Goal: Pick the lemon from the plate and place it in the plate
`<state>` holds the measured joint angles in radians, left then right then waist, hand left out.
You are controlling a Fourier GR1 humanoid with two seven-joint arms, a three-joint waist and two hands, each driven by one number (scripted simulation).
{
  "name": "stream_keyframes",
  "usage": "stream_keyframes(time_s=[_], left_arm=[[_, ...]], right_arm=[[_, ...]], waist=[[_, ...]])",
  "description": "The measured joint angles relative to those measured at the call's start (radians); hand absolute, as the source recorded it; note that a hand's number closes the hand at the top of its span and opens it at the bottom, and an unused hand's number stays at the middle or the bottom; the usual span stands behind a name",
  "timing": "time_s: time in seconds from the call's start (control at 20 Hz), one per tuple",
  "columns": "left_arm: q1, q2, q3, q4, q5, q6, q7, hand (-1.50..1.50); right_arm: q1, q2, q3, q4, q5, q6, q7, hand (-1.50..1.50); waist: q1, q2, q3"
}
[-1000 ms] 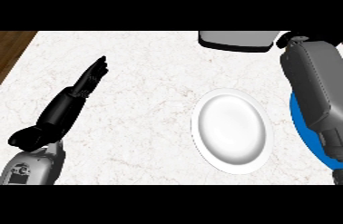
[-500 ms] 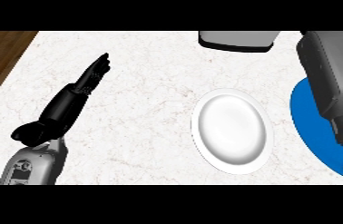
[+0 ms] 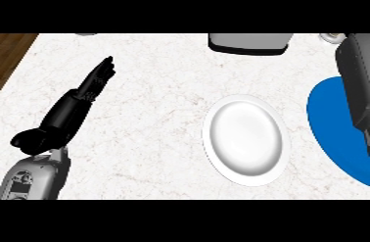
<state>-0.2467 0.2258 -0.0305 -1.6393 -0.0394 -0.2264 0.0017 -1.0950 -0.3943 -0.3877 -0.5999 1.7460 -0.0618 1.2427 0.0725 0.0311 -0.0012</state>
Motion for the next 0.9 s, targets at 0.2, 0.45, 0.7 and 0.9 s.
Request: stream_keyframes(time_s=[0.2, 0.45, 0.7, 0.9], left_arm=[[0.014, 0.003, 0.011, 0.005, 0.005, -0.001, -0.008, 0.0], [0.02, 0.008, 0.019, -0.001, 0.008, -0.003, -0.007, 0.0], [0.049, 0.014, 0.027, -0.009, 0.011, -0.008, -0.013, 0.0], [0.053, 0.013, 0.035, -0.006, 0.012, -0.003, -0.016, 0.0]], right_arm=[[0.048, 0.01, -0.058, -0.042, 0.083, -0.038, -0.002, 1.5], [0.121, 0.027, -0.134, -0.09, 0.17, -0.078, -0.003, 1.5], [0.207, 0.059, -0.245, -0.114, 0.178, -0.121, -0.006, 1.5], [0.265, 0.091, -0.364, -0.144, 0.136, -0.162, -0.009, -1.5]], waist=[[-0.013, -0.006, 0.0], [-0.029, -0.012, 0.001], [-0.038, -0.016, 0.003], [-0.049, -0.017, 0.003]])
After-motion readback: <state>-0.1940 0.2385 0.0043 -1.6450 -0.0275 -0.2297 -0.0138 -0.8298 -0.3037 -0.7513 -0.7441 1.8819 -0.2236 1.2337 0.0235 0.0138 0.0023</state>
